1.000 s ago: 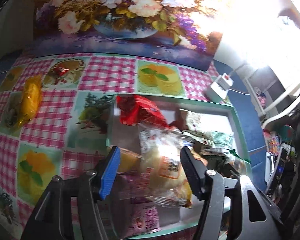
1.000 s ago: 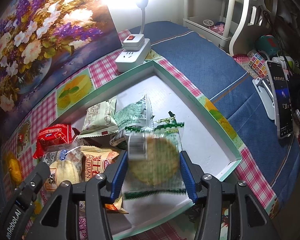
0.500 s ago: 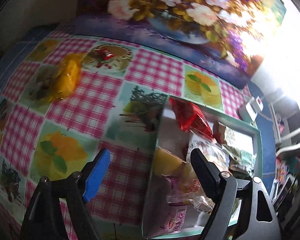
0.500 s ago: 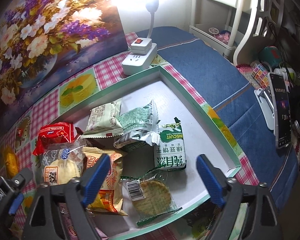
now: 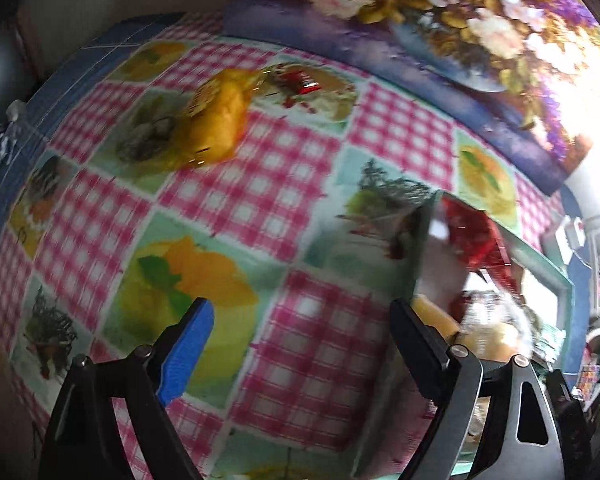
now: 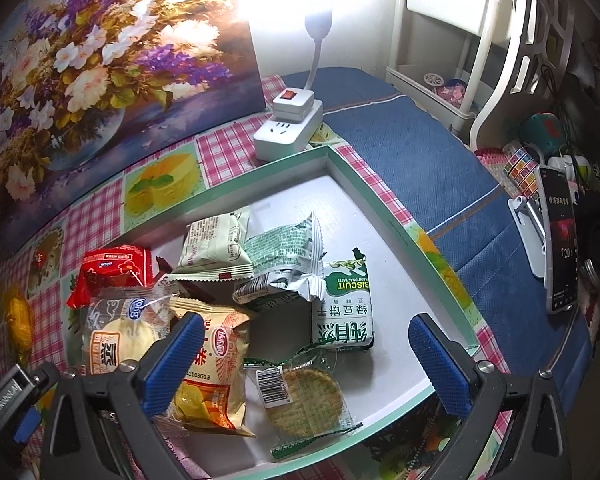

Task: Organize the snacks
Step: 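Withdraw both open grippers from the tray back to the last snacks, then close left gripper on the yellow soft-bread bag while right gripper closes on the red candy, then carry the yellow bag into the tray and release while right gripper drops the red candy there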

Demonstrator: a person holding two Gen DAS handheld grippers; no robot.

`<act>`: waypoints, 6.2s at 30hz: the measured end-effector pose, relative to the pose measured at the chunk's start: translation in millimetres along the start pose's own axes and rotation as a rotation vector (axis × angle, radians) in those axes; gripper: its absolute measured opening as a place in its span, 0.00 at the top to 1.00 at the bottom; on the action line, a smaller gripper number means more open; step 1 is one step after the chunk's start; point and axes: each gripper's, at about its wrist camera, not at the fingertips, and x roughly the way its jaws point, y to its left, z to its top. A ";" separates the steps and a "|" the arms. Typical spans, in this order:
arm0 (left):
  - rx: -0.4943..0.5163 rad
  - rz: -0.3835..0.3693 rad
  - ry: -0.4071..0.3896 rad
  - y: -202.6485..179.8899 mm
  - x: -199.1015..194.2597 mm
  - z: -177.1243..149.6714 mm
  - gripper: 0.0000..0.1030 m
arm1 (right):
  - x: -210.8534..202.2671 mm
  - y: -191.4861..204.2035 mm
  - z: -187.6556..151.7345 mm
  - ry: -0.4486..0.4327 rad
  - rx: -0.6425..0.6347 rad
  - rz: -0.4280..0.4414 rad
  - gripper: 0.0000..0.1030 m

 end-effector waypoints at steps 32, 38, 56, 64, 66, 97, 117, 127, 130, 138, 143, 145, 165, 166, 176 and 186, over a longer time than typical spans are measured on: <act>-0.040 0.102 -0.084 51.8 -22.2 21.4 0.05 | -21.5 72.4 -13.3 -0.042 -0.178 0.175 0.00; -0.112 0.107 -0.085 83.3 -23.8 28.8 0.05 | -28.1 99.0 -19.9 -0.044 -0.214 0.239 0.00; -0.188 0.125 -0.121 142.7 -14.2 47.8 0.05 | -39.9 191.7 -34.8 -0.074 -0.373 0.341 0.00; -0.192 0.102 -0.130 158.0 0.1 61.6 0.05 | -33.7 221.4 -32.1 -0.079 -0.439 0.340 0.00; -0.182 0.098 -0.130 160.2 3.3 64.4 0.05 | -32.7 225.9 -29.8 -0.083 -0.447 0.339 0.00; 0.071 -0.151 -0.128 125.6 29.5 126.5 0.05 | 17.0 300.7 30.9 0.075 -0.553 0.383 0.03; 0.146 -0.182 -0.142 107.0 58.6 141.8 0.55 | 61.2 341.0 45.2 0.100 -0.616 0.342 0.11; 0.037 -0.131 -0.174 145.5 64.3 162.4 0.56 | 74.0 371.9 41.2 0.096 -0.663 0.345 0.23; 0.005 -0.123 -0.173 156.5 66.9 165.6 0.55 | 78.4 382.6 36.0 0.102 -0.686 0.344 0.27; -0.013 -0.129 -0.165 165.6 70.8 165.6 0.55 | 87.5 400.5 25.6 0.118 -0.710 0.354 0.52; -0.007 -0.127 -0.163 164.6 72.0 167.1 0.55 | 87.6 410.0 21.8 0.112 -0.728 0.353 0.68; -0.004 -0.126 -0.162 164.6 71.7 167.4 0.55 | 87.2 414.5 19.4 0.107 -0.734 0.355 0.75; -0.048 -0.114 -0.112 149.5 23.0 115.7 0.59 | 6.0 327.4 8.4 0.088 -0.683 0.365 0.81; -0.055 -0.121 -0.112 148.5 16.9 110.3 0.59 | -0.6 321.0 7.8 0.079 -0.680 0.365 0.81; -0.104 -0.168 -0.102 130.6 -31.4 61.7 0.59 | -63.3 253.1 -9.2 0.016 -0.603 0.383 0.81; -0.112 -0.210 -0.083 108.8 -54.8 15.4 0.59 | -96.3 175.6 -38.1 -0.071 -0.433 0.356 0.81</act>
